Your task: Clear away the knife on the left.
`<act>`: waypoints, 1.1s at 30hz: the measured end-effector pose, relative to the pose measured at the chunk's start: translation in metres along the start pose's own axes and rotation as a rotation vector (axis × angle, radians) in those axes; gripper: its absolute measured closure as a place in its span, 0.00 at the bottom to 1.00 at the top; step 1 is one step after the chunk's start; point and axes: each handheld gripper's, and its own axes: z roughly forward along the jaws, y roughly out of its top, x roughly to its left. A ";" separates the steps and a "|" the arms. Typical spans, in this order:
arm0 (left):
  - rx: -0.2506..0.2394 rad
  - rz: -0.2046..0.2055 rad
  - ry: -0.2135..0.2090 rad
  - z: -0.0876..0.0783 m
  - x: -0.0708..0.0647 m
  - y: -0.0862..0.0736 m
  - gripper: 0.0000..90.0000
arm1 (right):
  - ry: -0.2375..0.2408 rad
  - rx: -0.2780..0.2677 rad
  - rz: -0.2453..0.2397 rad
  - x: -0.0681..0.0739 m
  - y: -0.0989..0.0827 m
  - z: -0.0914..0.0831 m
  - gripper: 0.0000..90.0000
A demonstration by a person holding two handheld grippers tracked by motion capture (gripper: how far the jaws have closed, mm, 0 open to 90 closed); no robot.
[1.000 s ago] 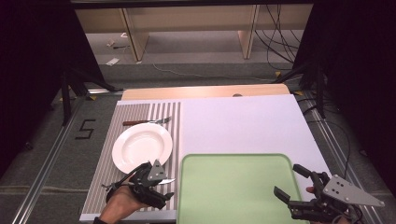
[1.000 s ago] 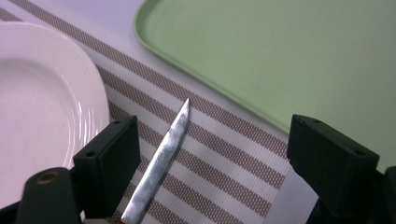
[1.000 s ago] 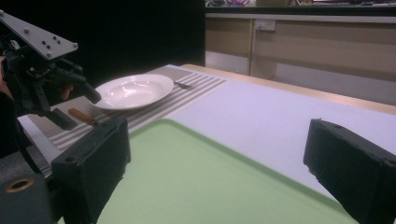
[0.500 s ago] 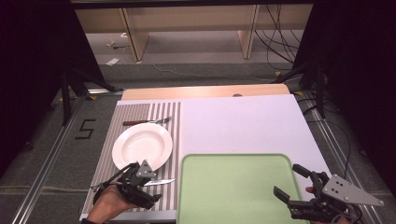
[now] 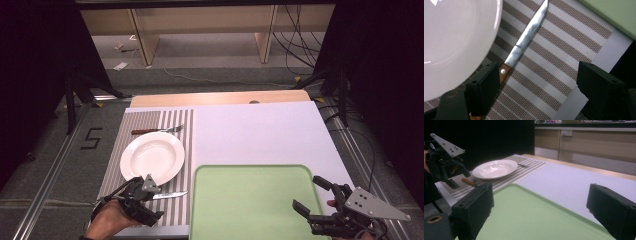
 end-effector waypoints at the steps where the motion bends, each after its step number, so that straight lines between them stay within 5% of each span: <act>1: 0.002 -0.014 0.002 0.000 0.002 -0.002 0.21 | 0.000 0.000 0.000 0.000 0.000 0.000 0.09; 4: 0.041 -0.071 0.008 -0.001 0.008 -0.010 0.22 | 0.000 0.000 0.000 0.000 0.000 0.000 0.09; 17: 0.119 -0.102 0.036 0.007 0.026 -0.021 0.22 | 0.006 -0.002 -0.003 0.000 0.000 0.001 0.09; 33: 0.168 -0.102 -0.042 0.022 0.045 -0.010 0.33 | 0.014 0.001 -0.004 0.000 0.000 0.001 0.09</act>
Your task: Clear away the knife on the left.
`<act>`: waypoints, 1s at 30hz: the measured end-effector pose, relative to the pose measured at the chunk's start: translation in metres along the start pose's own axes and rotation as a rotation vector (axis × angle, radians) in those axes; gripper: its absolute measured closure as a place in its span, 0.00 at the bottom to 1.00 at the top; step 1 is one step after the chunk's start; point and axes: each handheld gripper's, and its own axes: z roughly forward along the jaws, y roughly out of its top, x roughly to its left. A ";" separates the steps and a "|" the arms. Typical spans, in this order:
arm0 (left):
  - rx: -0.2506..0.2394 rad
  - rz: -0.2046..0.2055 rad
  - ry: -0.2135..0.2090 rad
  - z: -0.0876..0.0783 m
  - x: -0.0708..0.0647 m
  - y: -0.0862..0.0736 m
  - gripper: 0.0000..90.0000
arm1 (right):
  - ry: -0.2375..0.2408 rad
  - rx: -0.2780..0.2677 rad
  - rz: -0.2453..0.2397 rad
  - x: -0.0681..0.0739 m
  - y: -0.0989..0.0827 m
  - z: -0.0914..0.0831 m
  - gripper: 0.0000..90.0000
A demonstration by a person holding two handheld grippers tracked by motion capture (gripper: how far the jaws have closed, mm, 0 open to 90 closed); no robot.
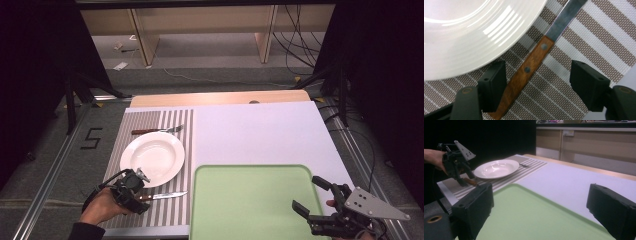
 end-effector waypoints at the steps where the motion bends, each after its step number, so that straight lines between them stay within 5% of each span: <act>1: 0.004 0.006 -0.004 0.000 0.000 0.002 0.35 | 0.000 0.001 0.000 0.000 0.000 0.000 0.09; 9: 0.024 0.003 -0.021 0.005 0.002 0.008 0.48 | 0.002 -0.001 0.000 0.000 0.000 0.000 0.09; 27: 0.130 0.090 -0.015 0.009 -0.004 0.024 0.84 | 0.006 0.000 0.001 0.000 0.000 0.000 0.09; 30: 0.132 0.080 -0.016 0.009 -0.004 0.025 0.84 | 0.006 0.001 0.002 0.000 0.000 0.000 0.09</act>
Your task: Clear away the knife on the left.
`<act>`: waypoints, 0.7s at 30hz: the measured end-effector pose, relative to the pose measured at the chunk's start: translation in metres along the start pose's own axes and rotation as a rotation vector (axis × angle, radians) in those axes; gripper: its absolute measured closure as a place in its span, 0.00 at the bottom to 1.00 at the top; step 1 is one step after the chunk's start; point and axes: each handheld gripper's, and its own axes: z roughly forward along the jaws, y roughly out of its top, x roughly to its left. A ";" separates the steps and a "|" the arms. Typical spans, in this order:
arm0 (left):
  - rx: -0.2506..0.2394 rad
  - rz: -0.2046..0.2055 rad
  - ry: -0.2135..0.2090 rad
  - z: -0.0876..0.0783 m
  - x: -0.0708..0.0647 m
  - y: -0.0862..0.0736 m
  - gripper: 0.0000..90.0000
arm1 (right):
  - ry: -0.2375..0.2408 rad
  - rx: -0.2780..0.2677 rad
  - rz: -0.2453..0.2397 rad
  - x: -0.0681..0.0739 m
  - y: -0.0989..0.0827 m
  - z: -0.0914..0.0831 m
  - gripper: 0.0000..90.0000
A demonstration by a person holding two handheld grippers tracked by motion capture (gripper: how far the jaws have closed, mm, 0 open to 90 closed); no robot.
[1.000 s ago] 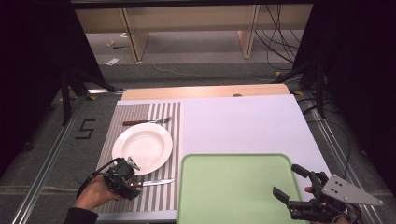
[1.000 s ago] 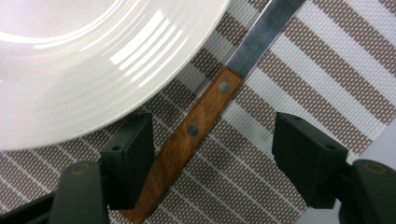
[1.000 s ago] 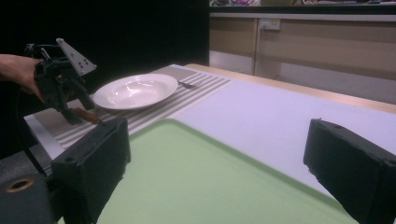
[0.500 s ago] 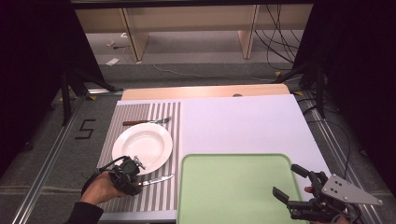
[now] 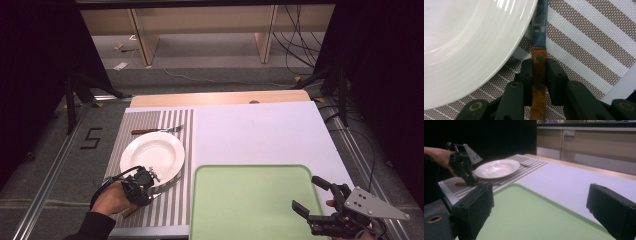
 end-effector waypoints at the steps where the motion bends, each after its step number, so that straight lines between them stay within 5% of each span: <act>1: 0.000 -0.003 0.000 0.000 0.000 0.000 0.85 | -0.001 0.000 0.000 0.000 0.000 0.000 0.09; 21: -0.167 -0.048 -0.126 -0.020 -0.010 -0.001 0.85 | -0.001 0.001 -0.003 0.000 0.000 0.000 0.10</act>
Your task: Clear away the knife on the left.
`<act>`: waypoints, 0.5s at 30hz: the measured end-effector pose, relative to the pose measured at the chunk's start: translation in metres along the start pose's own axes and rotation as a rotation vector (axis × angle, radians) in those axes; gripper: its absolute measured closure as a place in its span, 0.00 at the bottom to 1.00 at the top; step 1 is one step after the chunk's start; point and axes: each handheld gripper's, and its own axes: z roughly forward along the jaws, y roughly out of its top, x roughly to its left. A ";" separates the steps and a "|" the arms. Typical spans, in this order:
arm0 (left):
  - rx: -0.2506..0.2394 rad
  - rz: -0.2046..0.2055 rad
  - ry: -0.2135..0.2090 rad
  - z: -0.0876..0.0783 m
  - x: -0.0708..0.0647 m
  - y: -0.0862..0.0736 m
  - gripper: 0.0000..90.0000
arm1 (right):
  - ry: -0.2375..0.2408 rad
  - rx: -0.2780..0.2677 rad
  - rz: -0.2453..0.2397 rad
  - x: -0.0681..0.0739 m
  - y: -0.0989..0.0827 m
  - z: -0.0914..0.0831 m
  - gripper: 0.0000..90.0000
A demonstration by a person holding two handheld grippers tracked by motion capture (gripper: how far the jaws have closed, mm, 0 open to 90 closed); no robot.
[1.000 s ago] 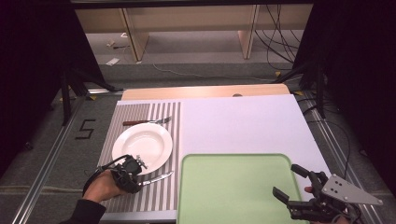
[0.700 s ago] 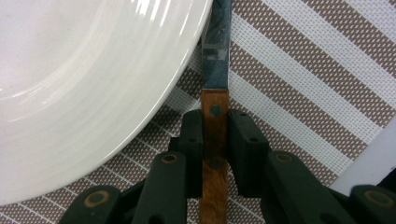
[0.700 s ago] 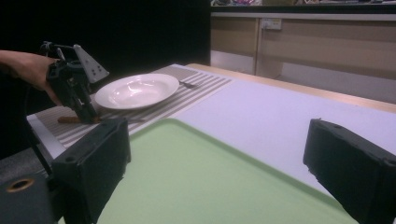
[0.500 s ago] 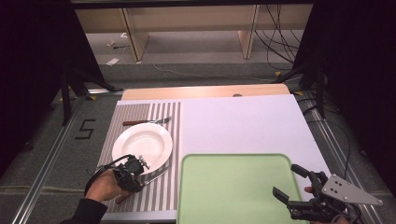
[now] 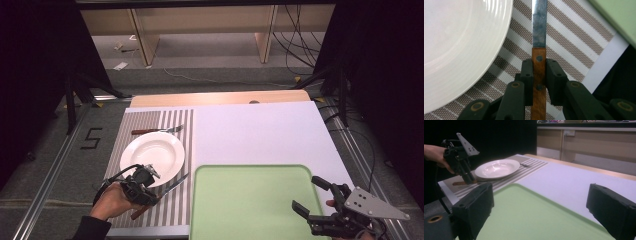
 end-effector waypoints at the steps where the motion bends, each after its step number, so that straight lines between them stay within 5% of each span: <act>1: -0.010 -0.002 -0.009 -0.001 0.000 -0.001 0.85 | 0.000 0.000 0.000 0.000 0.000 0.000 0.10; 9: -0.167 -0.014 -0.072 -0.013 -0.010 -0.002 0.85 | 0.001 -0.001 -0.003 0.000 0.000 0.000 0.09; 15: -0.222 -0.007 -0.090 -0.013 -0.017 0.003 0.85 | 0.000 -0.003 -0.001 0.000 0.000 0.000 0.09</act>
